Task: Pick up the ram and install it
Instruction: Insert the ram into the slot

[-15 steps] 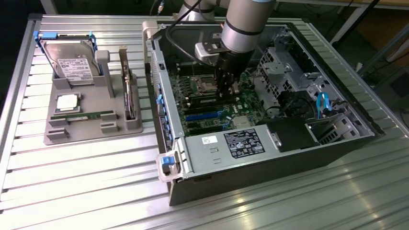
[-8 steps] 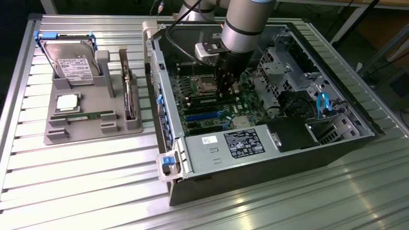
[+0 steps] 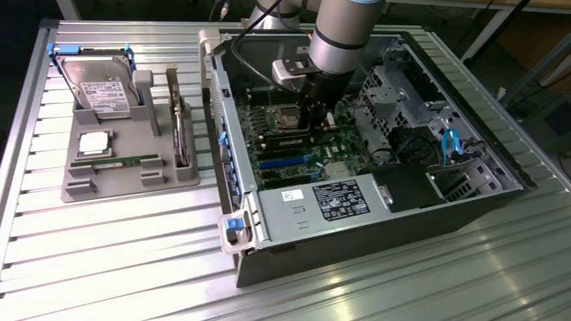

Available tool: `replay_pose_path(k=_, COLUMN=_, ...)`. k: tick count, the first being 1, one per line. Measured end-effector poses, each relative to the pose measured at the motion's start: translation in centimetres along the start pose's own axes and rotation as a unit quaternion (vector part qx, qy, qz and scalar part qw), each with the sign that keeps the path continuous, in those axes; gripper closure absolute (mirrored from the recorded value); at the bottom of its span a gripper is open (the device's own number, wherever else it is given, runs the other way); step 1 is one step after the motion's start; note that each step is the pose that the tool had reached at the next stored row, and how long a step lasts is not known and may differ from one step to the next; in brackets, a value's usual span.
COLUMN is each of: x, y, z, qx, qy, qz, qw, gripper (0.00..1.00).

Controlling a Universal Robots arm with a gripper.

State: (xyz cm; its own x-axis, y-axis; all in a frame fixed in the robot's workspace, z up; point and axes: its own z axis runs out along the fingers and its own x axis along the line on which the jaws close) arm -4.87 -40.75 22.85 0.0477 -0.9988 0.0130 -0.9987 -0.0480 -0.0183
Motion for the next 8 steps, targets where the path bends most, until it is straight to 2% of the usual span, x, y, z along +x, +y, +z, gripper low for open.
replay_pose_path(k=1, x=0.00, y=0.00, z=0.00, qx=0.0000, qy=0.0000, qz=0.000, qw=1.0000, gripper=0.49)
replay_pose_path(k=8, x=0.00, y=0.00, z=0.00, qx=0.0000, qy=0.0000, qz=0.000, qw=1.0000, gripper=0.49)
